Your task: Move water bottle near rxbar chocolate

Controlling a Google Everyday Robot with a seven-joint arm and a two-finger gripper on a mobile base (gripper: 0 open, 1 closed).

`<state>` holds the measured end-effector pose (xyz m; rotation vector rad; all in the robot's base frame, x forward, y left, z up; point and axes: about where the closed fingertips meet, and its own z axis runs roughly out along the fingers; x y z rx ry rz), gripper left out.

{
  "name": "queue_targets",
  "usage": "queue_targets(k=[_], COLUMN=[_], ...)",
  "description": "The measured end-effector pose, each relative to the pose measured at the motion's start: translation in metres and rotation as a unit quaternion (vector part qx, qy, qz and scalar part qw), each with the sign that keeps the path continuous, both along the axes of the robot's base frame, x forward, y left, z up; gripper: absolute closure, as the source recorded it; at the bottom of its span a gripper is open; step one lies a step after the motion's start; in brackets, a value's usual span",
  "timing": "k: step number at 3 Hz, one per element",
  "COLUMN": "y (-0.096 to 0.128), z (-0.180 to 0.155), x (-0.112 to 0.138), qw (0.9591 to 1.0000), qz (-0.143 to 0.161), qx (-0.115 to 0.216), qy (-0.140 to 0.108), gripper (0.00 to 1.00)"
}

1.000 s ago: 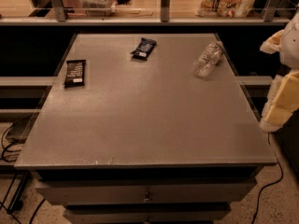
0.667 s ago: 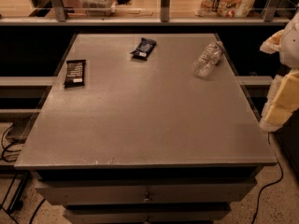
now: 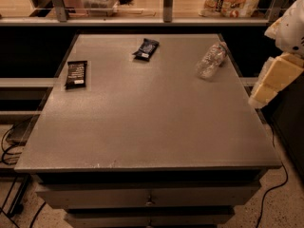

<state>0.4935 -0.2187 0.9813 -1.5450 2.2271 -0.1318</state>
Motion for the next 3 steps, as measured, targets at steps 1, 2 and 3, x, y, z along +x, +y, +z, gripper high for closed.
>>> queue_targets(k=[1, 2, 3], y=[0.000, -0.010, -0.017], z=[0.000, -0.011, -0.021], x=[0.000, 0.025, 0.058], qw=[1.0000, 0.9967, 0.9872], qz=[0.000, -0.059, -0.117], qx=[0.000, 0.056, 0.107], qy=[0.000, -0.009, -0.016], gripper=[0.00, 0.00, 0.00])
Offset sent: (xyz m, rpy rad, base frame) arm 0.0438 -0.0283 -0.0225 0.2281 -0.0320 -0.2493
